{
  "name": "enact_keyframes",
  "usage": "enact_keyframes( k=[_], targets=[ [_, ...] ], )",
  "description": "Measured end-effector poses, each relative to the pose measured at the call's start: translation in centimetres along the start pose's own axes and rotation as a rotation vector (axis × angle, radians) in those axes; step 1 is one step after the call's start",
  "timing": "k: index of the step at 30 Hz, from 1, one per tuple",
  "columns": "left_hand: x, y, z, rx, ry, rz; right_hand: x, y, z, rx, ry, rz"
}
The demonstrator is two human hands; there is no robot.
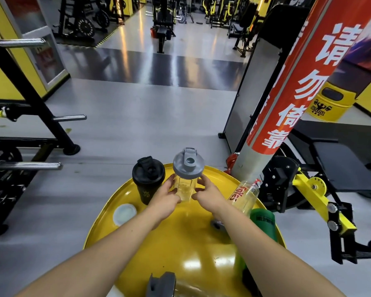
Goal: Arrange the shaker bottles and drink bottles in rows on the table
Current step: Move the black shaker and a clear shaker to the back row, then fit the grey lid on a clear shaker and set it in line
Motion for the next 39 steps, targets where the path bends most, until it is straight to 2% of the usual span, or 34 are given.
enact_keyframes(
  k=[22, 27, 32, 36, 39],
  targets=[
    [0.6, -0.3, 0.4, -0.047, -0.021, 0.004, 0.5, 0.6, -0.2, 0.021, -0.027, -0.05],
    [0.8, -1.5, 0.0, -0.268, 0.08, 0.136, 1.1, -0.2, 2.3, 0.251, 0.002, 0.006],
    [0.7, -1.3, -3.1, -0.32, -0.097, 0.099, 3.1, -0.3, 7.9, 0.547, 0.042, 0.129],
    [-0.4, -1.0, -7.0, -0.435, -0.259, 0.093, 4.1, 2.1, 10.3, 0.913, -0.043, 0.135],
    [-0.8, -1.3, -10.1, -0.485, -0.388, 0.067, 4.4, 4.0, 10.8, 1.06, -0.099, 0.185]
  ],
)
Point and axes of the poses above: each hand's wrist, its own x-axis away from the middle knuckle, its own z-axis out of the back of the hand, y = z × x, the point moved 2 cm from there along -x, towards the middle knuckle, and after that the axes turned 12 degrees about -x, right-handed, at the moved point
